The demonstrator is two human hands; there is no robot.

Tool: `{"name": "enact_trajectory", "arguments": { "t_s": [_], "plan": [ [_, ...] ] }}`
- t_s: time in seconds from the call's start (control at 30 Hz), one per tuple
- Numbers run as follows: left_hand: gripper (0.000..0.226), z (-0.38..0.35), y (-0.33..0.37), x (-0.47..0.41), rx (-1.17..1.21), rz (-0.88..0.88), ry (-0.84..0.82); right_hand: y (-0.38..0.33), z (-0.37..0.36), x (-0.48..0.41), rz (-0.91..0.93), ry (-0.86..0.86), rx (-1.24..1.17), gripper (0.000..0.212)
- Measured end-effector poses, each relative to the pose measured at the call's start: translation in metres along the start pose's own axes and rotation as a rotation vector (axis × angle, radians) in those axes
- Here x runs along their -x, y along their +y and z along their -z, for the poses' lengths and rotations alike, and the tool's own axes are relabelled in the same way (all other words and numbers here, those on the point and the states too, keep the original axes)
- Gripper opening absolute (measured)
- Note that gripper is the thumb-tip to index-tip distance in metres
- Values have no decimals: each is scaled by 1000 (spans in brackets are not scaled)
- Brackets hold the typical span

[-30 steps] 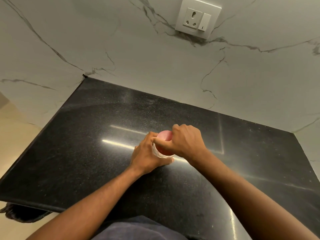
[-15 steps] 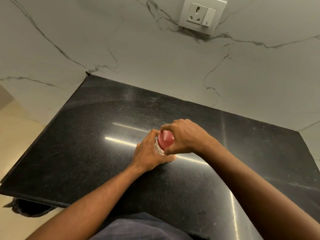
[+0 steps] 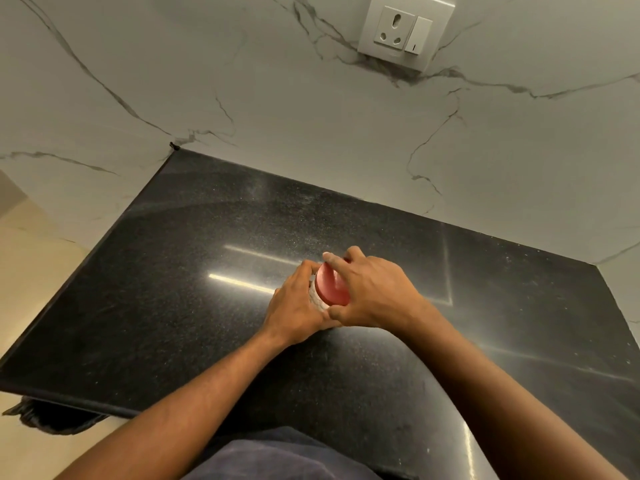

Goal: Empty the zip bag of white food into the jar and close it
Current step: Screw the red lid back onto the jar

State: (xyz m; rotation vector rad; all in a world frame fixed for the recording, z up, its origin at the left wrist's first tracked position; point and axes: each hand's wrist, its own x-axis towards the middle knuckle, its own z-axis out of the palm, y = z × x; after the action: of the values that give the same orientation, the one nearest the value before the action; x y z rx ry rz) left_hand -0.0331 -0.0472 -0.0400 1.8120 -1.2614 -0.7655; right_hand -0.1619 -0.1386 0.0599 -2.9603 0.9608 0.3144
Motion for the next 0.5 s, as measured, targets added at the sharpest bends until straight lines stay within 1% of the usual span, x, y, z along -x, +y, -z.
{"name": "enact_trajectory", "arguments": {
  "t_s": [0.07, 0.2, 0.33, 0.43, 0.5],
  "plan": [
    [95, -1, 0, 0, -8, 2, 23, 9, -4, 2, 8, 29, -122, 100],
    [89, -1, 2, 0, -40, -6, 46, 19, -19, 3, -36, 97, -367, 98],
    [91, 0, 0, -1, -42, -8, 27, 20, -29, 5, -52, 169, -465, 96],
    [95, 0, -2, 2, 28, -23, 25, 18, -36, 12, -62, 196, -482, 105],
    [99, -2, -7, 8, 115, -26, 5, 13, -47, 21, -117, 224, -577, 117]
  ]
}}
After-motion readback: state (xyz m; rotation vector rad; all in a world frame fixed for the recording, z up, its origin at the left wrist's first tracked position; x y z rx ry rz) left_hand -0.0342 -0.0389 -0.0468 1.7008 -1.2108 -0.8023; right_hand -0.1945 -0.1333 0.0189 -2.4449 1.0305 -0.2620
